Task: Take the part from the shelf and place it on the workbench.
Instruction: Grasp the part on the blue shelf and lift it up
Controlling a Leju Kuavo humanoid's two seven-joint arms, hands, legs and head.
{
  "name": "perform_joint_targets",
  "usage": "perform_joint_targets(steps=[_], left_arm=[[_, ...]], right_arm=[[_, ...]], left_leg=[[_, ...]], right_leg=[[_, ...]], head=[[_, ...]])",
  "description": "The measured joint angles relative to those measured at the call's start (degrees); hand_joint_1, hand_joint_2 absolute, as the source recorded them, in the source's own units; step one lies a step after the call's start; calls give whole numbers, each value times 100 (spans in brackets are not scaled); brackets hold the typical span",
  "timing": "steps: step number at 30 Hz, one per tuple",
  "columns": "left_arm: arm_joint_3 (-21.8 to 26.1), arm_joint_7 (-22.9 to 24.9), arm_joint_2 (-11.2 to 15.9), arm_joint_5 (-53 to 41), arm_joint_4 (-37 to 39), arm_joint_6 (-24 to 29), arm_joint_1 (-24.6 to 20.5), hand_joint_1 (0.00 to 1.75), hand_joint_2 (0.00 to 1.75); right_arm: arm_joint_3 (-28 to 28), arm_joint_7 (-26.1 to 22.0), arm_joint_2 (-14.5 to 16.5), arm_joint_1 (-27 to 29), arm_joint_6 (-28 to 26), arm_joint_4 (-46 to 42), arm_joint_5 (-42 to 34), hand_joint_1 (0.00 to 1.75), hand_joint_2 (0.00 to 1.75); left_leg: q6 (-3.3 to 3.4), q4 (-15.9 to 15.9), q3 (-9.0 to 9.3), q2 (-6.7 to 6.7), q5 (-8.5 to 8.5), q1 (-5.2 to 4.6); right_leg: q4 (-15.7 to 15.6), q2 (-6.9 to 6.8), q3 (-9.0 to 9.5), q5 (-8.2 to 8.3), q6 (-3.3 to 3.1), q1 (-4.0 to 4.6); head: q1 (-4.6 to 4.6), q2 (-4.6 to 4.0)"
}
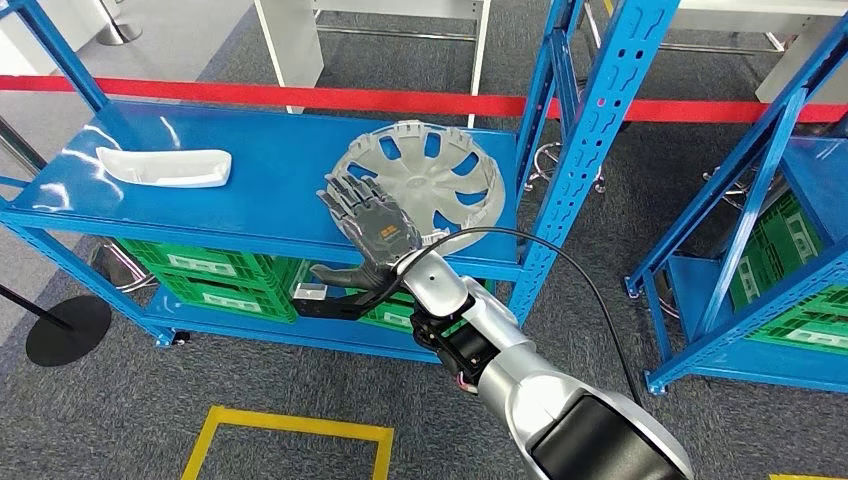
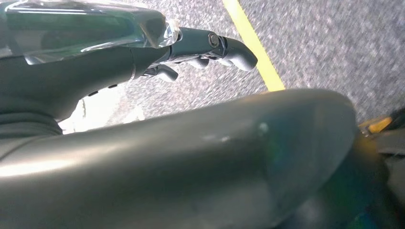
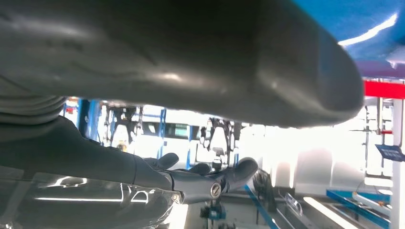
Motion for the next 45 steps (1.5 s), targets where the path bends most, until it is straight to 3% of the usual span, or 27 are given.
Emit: perform_joint_targets(steps=[6, 10, 12, 15, 26, 37, 45], left_arm=[[-5, 0, -3, 1, 0, 0, 1, 0, 0], [-26, 0, 2, 14, -2, 11, -10, 0, 0], [-27, 0, 2, 25, -2, 18, -10, 0, 0], [-27, 0, -1, 25, -2, 17, -10, 0, 0], [-31, -2, 2, 22, -2, 8, -11, 0, 0], [-33, -80, -17, 101, -2, 33, -20, 0, 0], [-26, -103, -66, 160, -2, 13, -14, 0, 0]], right_arm=[[3, -15, 2, 9, 4, -25, -5, 0, 0], [244, -64, 10, 56, 54, -182, -294, 0, 0], [431, -69, 9, 81, 76, -252, -465, 0, 0], [537, -69, 9, 85, 87, -293, -524, 0, 0], [728, -61, 9, 121, 202, -330, -684, 0, 0], [1238, 553, 9, 147, 1097, -419, -1134, 0, 0], [1449, 856, 7, 147, 946, -396, -1315, 0, 0]], left_leg=[[-24, 0, 13, 4, -3, 5], [50, -90, 99, 17, 14, 14], [-1, -122, 121, 21, -6, 26], [-71, -125, 122, 22, -8, 33], [-70, -113, 122, 21, -11, 1], [-70, -113, 123, 21, -11, 2], [-70, -113, 122, 21, -11, 1]], right_leg=[[-12, 6, 18, -4, -26, 5], [-53, 13, 97, -26, -90, 22], [-47, 12, 98, -38, -107, 42], [-44, 12, 100, -39, -108, 45], [-50, 10, 110, -36, -103, 11], [-51, 10, 108, -36, -103, 12], [-51, 10, 108, -36, -102, 11]], head=[[-3, 0], [-50, 0], [-52, 0], [-51, 0], [-50, 0], [-50, 0], [-50, 0]])
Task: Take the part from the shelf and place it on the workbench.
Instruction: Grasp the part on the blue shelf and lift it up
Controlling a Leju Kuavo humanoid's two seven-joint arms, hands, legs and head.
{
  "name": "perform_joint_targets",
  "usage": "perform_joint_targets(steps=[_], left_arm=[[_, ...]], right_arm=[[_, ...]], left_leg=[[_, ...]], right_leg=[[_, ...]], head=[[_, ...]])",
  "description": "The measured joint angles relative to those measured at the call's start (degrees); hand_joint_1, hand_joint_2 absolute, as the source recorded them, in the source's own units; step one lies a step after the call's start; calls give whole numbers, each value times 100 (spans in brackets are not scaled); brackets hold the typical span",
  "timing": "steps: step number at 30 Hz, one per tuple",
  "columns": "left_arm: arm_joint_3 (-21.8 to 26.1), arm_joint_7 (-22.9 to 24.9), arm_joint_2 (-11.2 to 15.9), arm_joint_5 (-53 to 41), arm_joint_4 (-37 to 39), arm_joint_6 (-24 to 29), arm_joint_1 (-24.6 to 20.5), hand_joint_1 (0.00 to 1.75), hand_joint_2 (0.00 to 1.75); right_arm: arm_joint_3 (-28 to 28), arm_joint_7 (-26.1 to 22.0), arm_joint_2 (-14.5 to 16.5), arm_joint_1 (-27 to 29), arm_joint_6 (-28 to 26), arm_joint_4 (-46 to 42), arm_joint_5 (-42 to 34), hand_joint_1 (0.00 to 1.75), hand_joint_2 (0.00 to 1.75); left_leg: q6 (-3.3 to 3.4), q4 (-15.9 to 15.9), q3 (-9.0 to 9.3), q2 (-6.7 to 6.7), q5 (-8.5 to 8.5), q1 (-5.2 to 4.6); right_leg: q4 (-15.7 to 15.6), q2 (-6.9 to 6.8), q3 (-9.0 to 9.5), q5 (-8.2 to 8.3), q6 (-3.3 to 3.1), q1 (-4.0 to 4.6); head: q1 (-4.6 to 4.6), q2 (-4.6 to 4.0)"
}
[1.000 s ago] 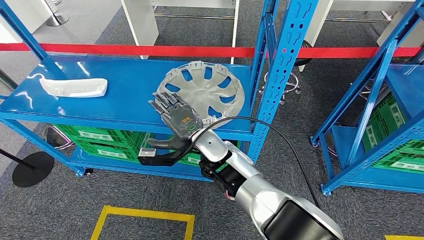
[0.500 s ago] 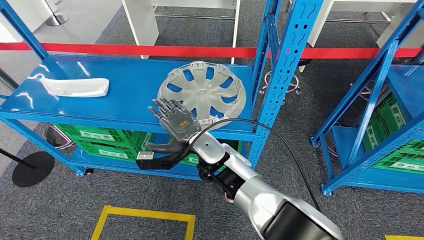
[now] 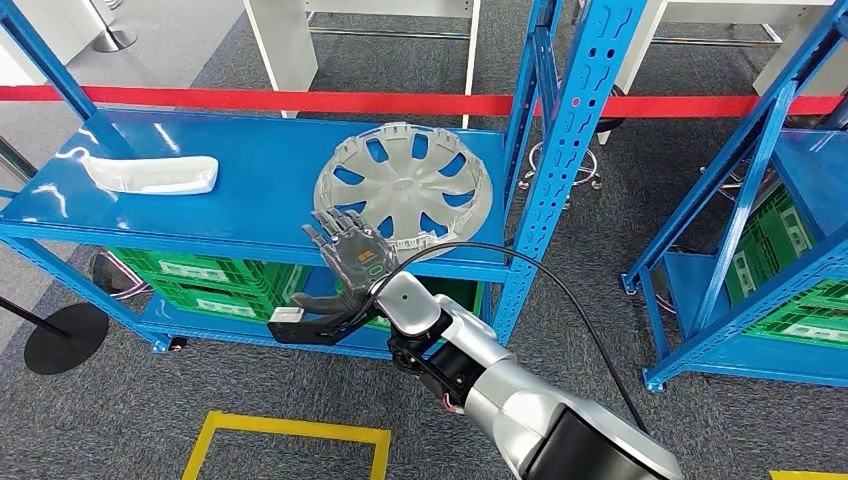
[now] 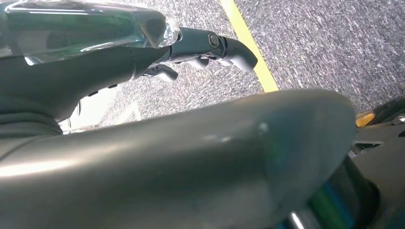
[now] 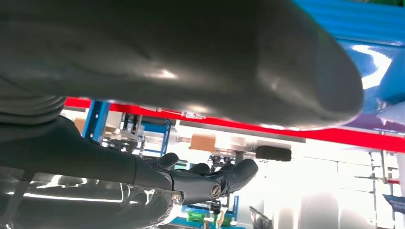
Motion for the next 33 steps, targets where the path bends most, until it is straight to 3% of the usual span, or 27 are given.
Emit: perform_joint_targets(steps=[12, 25, 33], left_arm=[[60, -37, -123, 152, 0, 62, 16, 0, 0], [239, 77, -209, 337, 0, 115, 51, 0, 0], [243, 49, -209, 267, 0, 110, 53, 0, 0]], right_arm=[[166, 235, 0, 0, -15, 45, -193, 0, 0], [286, 1243, -11, -95, 57, 143, -566, 0, 0], [292, 1171, -15, -173, -53, 353, -614, 0, 0]], left_leg=[[0, 0, 0, 0, 0, 0], [0, 0, 0, 1, 0, 0], [0, 0, 0, 0, 0, 0]], right_leg=[[0, 0, 0, 0, 0, 0], [0, 0, -1, 0, 0, 0], [0, 0, -1, 0, 0, 0]], head=[[0, 0], [1, 0], [-1, 0]])
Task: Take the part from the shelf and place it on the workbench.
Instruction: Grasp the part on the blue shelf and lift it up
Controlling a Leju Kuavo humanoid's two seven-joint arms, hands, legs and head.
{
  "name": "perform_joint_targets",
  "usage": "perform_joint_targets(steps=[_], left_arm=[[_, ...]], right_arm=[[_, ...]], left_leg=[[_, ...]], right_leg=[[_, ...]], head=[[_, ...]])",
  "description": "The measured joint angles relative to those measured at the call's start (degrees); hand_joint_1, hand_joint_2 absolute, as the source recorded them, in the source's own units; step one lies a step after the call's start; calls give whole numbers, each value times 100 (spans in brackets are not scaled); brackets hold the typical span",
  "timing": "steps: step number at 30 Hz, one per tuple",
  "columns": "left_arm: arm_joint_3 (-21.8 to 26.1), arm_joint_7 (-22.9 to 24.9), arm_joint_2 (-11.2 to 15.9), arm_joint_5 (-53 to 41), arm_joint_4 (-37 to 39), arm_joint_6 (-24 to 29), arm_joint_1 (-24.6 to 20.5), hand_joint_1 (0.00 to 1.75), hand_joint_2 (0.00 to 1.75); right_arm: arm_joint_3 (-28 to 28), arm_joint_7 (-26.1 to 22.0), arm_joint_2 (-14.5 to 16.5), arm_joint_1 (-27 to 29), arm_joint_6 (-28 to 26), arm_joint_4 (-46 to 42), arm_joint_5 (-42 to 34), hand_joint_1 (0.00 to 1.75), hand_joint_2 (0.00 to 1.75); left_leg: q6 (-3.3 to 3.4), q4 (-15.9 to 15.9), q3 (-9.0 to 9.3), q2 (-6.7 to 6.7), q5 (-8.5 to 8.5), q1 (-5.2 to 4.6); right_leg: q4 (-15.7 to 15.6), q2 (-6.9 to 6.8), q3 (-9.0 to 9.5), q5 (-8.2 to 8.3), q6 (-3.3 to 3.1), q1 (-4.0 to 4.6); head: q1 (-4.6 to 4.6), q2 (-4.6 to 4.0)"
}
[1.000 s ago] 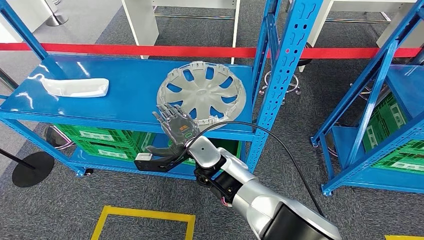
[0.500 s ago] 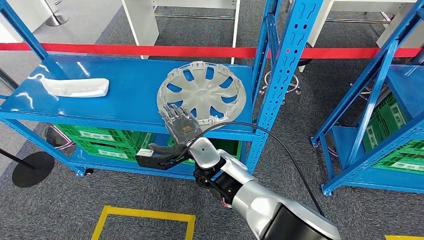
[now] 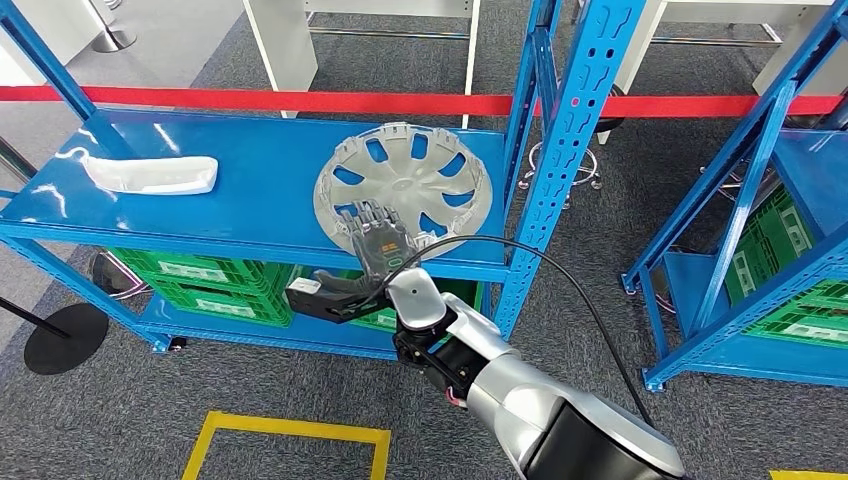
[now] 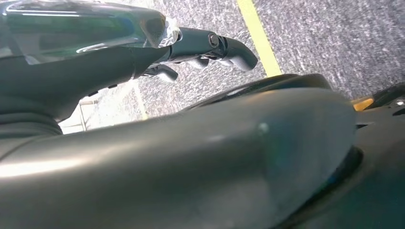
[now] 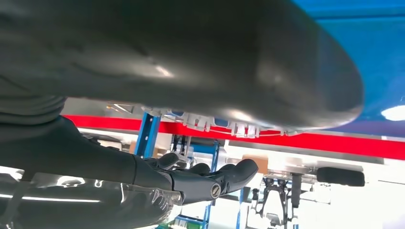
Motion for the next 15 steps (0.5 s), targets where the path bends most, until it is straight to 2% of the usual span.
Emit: perform_joint_targets(steps=[7, 15], left_arm=[[-1, -115, 0, -24, 0, 47, 0, 0, 0], [13, -206, -26, 53, 0, 109, -1, 0, 0]], right_arm=[[10, -75, 2, 0, 23, 71, -8, 0, 0], [89, -63, 9, 3, 380, 74, 7, 0, 0]], left_leg=[[0, 0, 0, 0, 0, 0], [0, 0, 0, 0, 0, 0]], right_leg=[[0, 0, 0, 0, 0, 0], [0, 0, 1, 0, 0, 0]], head=[[0, 0], [0, 0]])
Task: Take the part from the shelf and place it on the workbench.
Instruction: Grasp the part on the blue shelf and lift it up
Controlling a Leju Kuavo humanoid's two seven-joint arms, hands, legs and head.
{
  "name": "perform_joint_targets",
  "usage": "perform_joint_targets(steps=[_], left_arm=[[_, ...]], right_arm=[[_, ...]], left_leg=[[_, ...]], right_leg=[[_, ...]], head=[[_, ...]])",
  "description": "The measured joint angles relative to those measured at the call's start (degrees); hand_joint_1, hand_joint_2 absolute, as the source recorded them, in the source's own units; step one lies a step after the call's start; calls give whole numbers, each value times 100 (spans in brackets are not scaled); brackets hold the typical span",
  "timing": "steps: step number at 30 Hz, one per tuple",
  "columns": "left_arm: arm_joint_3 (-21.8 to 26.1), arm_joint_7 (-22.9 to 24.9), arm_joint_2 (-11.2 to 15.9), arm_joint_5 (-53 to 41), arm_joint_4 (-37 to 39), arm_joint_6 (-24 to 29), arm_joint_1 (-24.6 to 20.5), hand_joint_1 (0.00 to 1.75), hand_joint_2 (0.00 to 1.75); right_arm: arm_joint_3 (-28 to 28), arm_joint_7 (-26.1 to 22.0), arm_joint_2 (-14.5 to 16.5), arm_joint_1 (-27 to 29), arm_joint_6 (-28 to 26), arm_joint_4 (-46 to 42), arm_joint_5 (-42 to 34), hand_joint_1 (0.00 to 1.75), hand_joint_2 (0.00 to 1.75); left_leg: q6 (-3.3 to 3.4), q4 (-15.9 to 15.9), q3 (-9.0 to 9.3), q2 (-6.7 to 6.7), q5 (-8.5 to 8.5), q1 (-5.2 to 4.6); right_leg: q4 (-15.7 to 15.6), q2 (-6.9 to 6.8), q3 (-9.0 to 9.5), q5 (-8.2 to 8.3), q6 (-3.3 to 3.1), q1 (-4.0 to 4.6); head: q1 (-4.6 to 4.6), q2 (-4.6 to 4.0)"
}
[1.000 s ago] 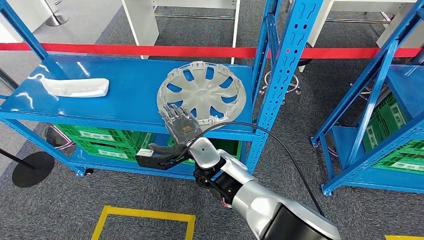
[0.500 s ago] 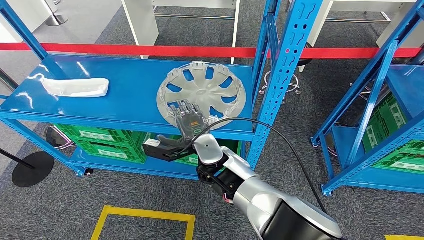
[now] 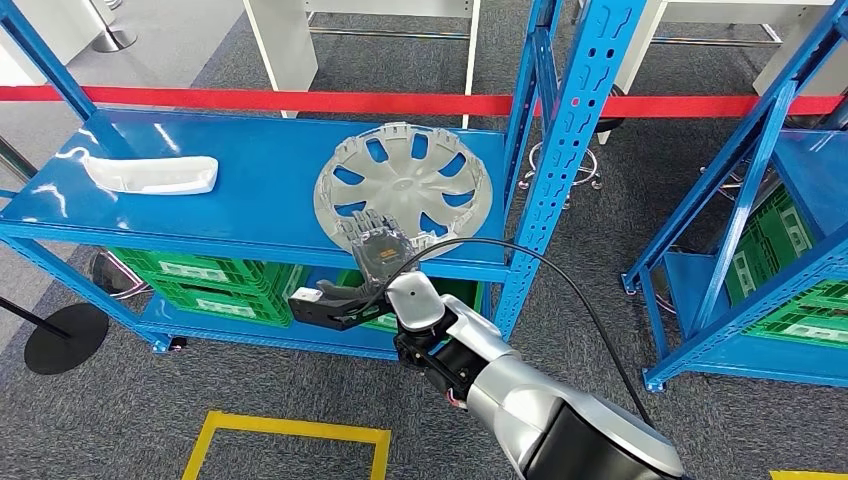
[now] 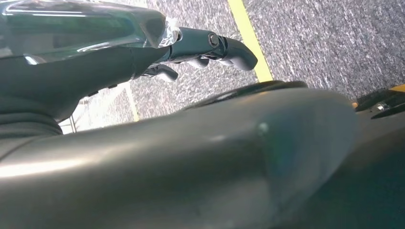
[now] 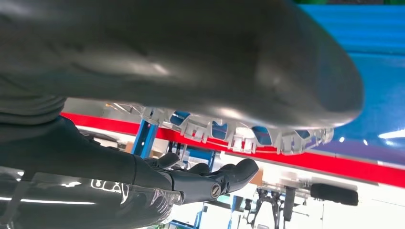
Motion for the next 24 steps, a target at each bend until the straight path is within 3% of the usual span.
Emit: perform_joint_targets(steps=[24], left_arm=[[85, 150, -81, 137, 0, -44, 2, 0, 0]], right_arm=[[-27, 892, -45, -105, -182, 100, -404, 0, 0]], left_leg=[[0, 0, 0, 0, 0, 0]], right_leg=[[0, 0, 0, 0, 0, 0]], head=[[0, 0]])
